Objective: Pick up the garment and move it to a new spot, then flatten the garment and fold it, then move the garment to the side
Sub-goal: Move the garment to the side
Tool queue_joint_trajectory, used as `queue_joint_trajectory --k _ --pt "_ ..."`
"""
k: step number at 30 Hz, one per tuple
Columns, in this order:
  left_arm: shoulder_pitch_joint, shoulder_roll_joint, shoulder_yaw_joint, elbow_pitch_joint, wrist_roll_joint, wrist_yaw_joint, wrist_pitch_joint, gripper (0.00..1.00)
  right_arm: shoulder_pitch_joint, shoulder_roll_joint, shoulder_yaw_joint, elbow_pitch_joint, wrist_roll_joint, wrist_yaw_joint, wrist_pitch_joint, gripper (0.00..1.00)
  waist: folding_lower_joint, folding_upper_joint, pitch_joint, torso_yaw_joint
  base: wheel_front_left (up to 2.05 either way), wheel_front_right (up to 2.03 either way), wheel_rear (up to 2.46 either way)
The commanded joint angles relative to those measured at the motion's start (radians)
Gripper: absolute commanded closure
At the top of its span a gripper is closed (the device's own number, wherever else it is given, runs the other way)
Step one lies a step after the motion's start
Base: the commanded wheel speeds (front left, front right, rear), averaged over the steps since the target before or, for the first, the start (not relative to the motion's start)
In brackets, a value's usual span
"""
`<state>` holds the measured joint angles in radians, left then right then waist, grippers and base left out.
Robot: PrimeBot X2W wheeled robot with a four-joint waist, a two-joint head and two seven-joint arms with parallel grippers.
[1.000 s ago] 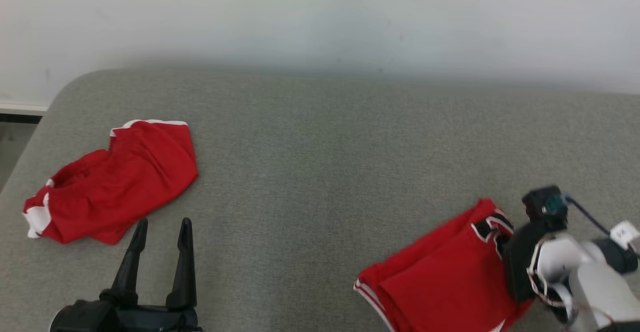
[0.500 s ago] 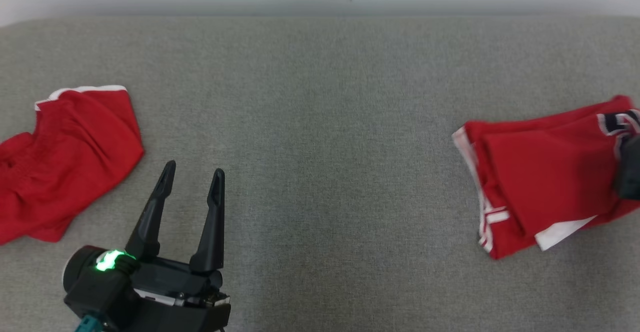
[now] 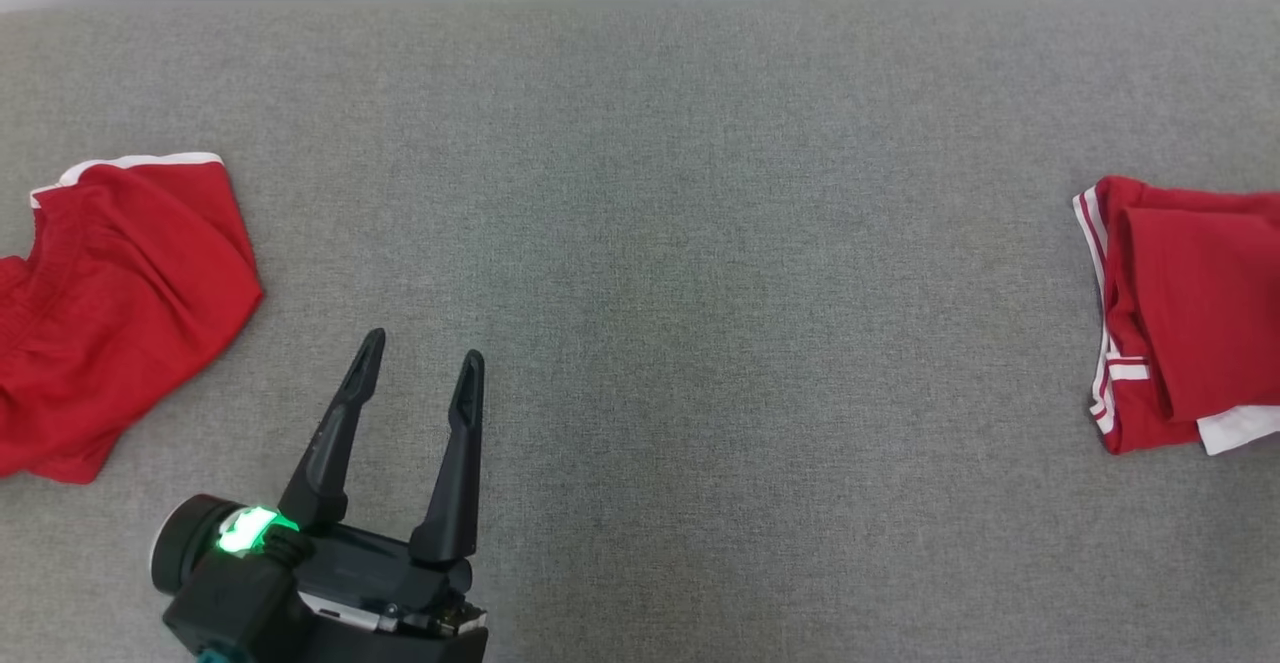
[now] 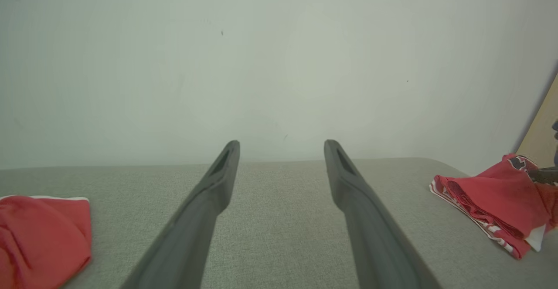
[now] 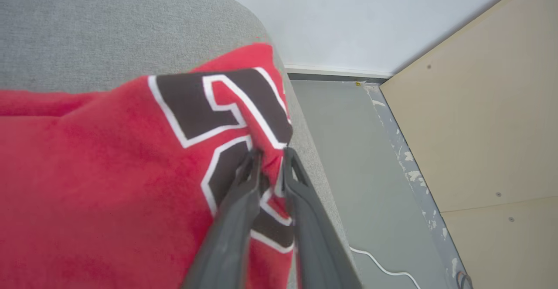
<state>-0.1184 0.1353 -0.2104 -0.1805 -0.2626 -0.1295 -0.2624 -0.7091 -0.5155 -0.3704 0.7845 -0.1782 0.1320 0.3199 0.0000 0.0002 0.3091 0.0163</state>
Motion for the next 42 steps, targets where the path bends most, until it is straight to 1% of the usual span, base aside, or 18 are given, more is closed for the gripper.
queue_joint_trajectory --k 1,3,6,9,12,15,17,19,21,24,26,28,30,33,35,36,39,42 --pt "0.015 -0.003 -0.002 -0.006 0.010 -0.001 -0.002 0.00 -0.001 0.001 0.001 0.003 -0.021 -0.003 -0.022 0.00 0.0000 -0.0002 -0.006 0.001 0.00 0.00 0.00" --pt "0.023 -0.009 -0.006 -0.008 0.012 -0.001 -0.002 0.00 0.006 0.003 0.010 0.005 -0.056 -0.003 -0.055 0.00 0.0000 -0.0002 -0.017 0.002 0.00 0.00 0.00" --pt "0.034 -0.018 -0.009 -0.008 0.009 0.000 -0.002 0.00 0.010 0.014 0.031 -0.003 -0.085 -0.003 -0.139 0.00 0.0000 -0.0002 -0.042 0.005 0.00 0.00 0.00" --pt "0.043 -0.033 0.005 -0.002 -0.001 0.009 -0.002 0.00 0.019 0.049 0.047 -0.017 -0.079 -0.003 -0.239 0.00 0.0000 -0.0002 -0.085 0.011 0.00 0.00 0.00" --pt "0.066 -0.045 0.019 0.031 -0.019 0.020 -0.002 0.00 0.056 0.076 0.063 -0.027 -0.057 -0.003 -0.338 0.00 0.0000 -0.0002 -0.151 0.016 0.00 0.00 0.00" --pt "0.083 -0.053 0.055 0.058 -0.030 0.025 -0.002 0.00 0.101 0.131 0.097 -0.047 -0.033 -0.003 -0.389 0.00 0.0000 -0.0002 -0.220 0.010 0.00 0.00 0.00" --pt "0.098 -0.057 0.083 0.093 -0.048 0.030 -0.002 0.00 0.128 0.169 0.125 -0.081 -0.003 -0.003 -0.426 0.00 0.0000 -0.0002 -0.259 -0.002 0.00 0.00 0.00" --pt "0.103 -0.060 0.116 0.132 -0.056 0.040 -0.002 0.00 0.163 0.217 0.152 -0.113 0.048 -0.003 -0.453 0.00 0.0000 -0.0002 -0.301 -0.018 0.00 0.00 0.00" --pt "0.116 -0.065 0.151 0.170 -0.069 0.051 -0.002 0.00 0.201 0.252 0.183 -0.160 0.096 -0.003 -0.463 0.00 0.0000 -0.0002 -0.331 -0.032 0.00 0.00 0.00" --pt "0.128 -0.068 0.188 0.227 -0.056 0.063 -0.002 0.00 0.265 0.292 0.246 -0.238 0.170 -0.003 -0.461 0.00 0.0000 -0.0002 -0.366 -0.050 0.00 0.00 0.00" --pt "0.136 -0.064 0.206 0.261 -0.044 0.059 -0.002 0.00 0.323 0.310 0.289 -0.303 0.215 -0.003 -0.459 0.00 0.0000 -0.0002 -0.384 -0.060 0.00 0.00 0.00" --pt "0.142 -0.054 0.214 0.294 -0.024 0.049 -0.002 0.00 0.377 0.315 0.316 -0.368 0.251 -0.003 -0.457 0.00 0.0000 -0.0002 -0.398 -0.066 0.00 0.00 0.00" --pt "0.146 -0.053 0.226 0.314 -0.012 0.041 -0.002 0.00 0.436 0.333 0.315 -0.432 0.284 -0.003 -0.455 0.00 0.0000 -0.0002 -0.410 -0.069 0.00 0.00 0.00" --pt "0.164 -0.057 0.232 0.330 0.013 0.031 -0.002 0.00 0.527 0.365 0.304 -0.524 0.294 -0.003 -0.447 0.00 0.0000 -0.0002 -0.426 -0.067 0.00 0.00 0.00" --pt "0.169 -0.059 0.232 0.337 0.029 0.025 -0.002 0.00 0.582 0.384 0.322 -0.575 0.282 -0.003 -0.436 0.00 0.0000 -0.0002 -0.435 -0.065 0.00 0.00 0.00" --pt "0.169 -0.059 0.232 0.337 0.029 0.025 -0.002 0.00 0.582 0.384 0.322 -0.575 0.282 -0.003 -0.436 0.00 0.0000 -0.0002 -0.435 -0.065 0.00 0.00 0.00" --pt "0.182 -0.064 0.233 0.348 0.045 0.016 -0.002 0.00 0.649 0.411 0.329 -0.628 0.278 -0.003 -0.416 0.00 0.0000 -0.0002 -0.445 -0.063 0.00 0.00 0.00" --pt "0.181 -0.067 0.238 0.362 0.056 0.009 -0.002 0.00 0.691 0.437 0.333 -0.644 0.254 -0.003 -0.395 0.00 0.0000 -0.0002 -0.451 -0.063 0.00 0.00 0.00"
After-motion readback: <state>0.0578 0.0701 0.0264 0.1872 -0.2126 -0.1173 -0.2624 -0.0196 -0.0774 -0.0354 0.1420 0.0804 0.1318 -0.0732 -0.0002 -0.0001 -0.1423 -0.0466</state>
